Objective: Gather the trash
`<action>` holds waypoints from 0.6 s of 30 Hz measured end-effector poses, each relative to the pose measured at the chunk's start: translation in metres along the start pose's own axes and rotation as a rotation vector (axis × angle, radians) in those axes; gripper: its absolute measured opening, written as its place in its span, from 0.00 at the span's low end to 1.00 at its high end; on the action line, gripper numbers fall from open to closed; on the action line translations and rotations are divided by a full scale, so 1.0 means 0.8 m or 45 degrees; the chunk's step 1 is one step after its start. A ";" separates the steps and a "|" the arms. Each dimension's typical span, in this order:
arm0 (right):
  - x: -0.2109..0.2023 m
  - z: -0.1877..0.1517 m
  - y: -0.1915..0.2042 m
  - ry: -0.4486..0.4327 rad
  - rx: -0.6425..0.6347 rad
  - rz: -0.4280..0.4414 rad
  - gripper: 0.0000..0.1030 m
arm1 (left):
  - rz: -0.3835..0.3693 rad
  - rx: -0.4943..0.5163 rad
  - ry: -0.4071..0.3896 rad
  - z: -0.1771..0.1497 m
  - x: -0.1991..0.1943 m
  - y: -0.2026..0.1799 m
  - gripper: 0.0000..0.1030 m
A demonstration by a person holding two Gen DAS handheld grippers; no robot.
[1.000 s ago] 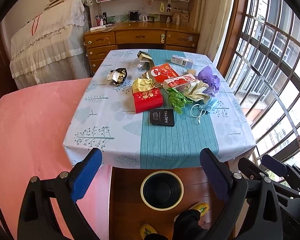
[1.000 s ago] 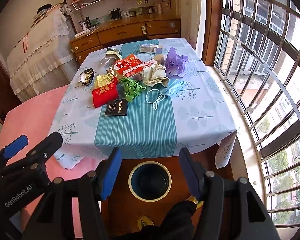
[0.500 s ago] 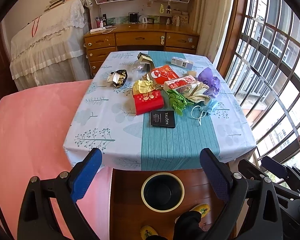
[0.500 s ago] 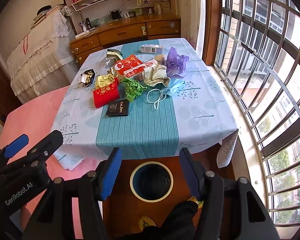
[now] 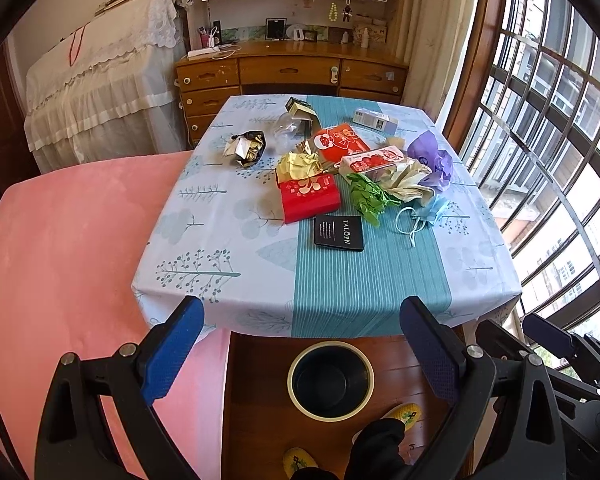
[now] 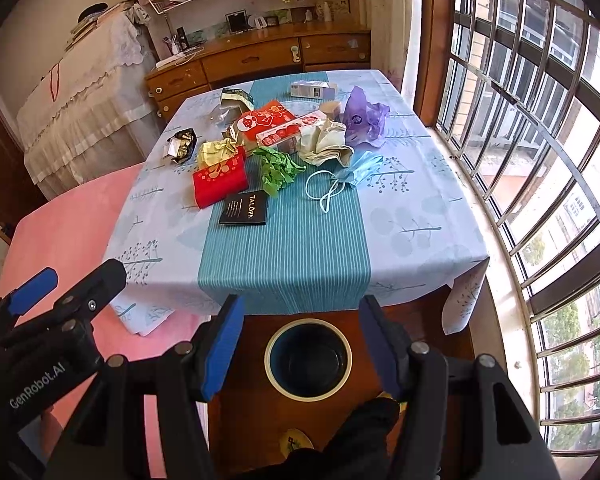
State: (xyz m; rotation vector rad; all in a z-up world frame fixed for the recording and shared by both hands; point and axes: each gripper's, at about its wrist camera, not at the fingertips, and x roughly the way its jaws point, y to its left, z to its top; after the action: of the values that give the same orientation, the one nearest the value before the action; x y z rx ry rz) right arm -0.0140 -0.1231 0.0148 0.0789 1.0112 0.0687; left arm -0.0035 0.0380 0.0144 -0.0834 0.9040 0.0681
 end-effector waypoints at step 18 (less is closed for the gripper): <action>0.053 0.047 0.009 0.113 -0.129 0.134 0.59 | 0.056 -0.121 0.075 0.024 0.047 0.014 0.94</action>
State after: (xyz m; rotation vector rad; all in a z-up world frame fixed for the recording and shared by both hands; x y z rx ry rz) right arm 0.0400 -0.1136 -0.0003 0.0371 1.0903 0.2211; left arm 0.0340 0.0518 -0.0038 -0.1547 0.9618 0.1501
